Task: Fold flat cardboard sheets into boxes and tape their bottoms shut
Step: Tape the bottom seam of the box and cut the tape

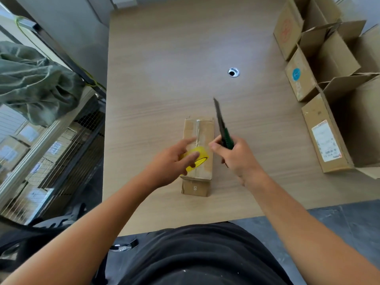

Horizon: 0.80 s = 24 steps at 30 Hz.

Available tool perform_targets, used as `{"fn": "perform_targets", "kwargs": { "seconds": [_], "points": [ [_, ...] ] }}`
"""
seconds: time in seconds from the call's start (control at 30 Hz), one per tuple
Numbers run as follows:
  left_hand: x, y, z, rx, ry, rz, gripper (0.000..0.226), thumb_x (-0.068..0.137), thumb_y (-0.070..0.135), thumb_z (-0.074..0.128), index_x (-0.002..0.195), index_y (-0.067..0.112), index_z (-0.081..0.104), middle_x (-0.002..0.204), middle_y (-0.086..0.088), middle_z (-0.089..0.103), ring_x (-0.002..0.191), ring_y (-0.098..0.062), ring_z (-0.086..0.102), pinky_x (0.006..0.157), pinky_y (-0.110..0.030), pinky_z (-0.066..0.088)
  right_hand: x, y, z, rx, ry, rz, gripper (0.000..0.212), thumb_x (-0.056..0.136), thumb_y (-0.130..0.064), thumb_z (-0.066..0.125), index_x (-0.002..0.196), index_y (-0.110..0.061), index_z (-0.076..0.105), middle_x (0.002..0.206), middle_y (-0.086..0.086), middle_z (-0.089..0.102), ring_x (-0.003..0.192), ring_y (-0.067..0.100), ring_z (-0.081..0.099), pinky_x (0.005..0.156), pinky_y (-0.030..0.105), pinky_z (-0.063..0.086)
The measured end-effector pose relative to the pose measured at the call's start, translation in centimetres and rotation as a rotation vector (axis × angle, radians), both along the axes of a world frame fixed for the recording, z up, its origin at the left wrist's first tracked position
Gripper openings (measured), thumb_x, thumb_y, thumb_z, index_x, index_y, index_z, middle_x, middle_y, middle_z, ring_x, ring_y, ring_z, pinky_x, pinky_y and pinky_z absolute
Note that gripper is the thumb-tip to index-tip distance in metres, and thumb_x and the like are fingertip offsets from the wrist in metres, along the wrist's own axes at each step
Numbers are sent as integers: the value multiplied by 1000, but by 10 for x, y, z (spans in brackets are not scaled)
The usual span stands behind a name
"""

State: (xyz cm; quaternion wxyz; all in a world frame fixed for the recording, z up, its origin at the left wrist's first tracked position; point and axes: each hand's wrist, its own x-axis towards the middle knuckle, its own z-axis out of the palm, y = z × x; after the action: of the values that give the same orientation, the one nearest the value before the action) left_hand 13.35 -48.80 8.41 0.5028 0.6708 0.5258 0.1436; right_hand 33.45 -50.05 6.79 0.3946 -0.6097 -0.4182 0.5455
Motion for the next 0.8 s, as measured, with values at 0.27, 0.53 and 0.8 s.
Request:
{"fn": "perform_targets", "kwargs": {
  "seconds": [0.27,0.53,0.8],
  "points": [
    [-41,45,20,247,397,-154,55,78,79,50,111,40,71,68,9,63,67,-10,61,67,-29,50,39,21,-7,-159,263,-256,15,93,-10,68,82,-15,59,71,11,57,53,16,55,49,26,41],
    [-27,181,-10,43,755,-433,38,86,67,62,109,38,70,110,15,72,53,-1,64,71,-21,46,12,76,-66,-272,113,-403,11,92,-17,68,87,-14,59,72,5,63,60,14,60,50,27,42],
    [-28,198,-104,81,670,-392,57,88,67,58,140,46,49,142,12,58,130,-21,53,103,-37,44,2,103,-119,-413,35,-441,13,97,-28,65,90,-19,59,79,-2,65,66,12,61,58,23,45]
  ]
}}
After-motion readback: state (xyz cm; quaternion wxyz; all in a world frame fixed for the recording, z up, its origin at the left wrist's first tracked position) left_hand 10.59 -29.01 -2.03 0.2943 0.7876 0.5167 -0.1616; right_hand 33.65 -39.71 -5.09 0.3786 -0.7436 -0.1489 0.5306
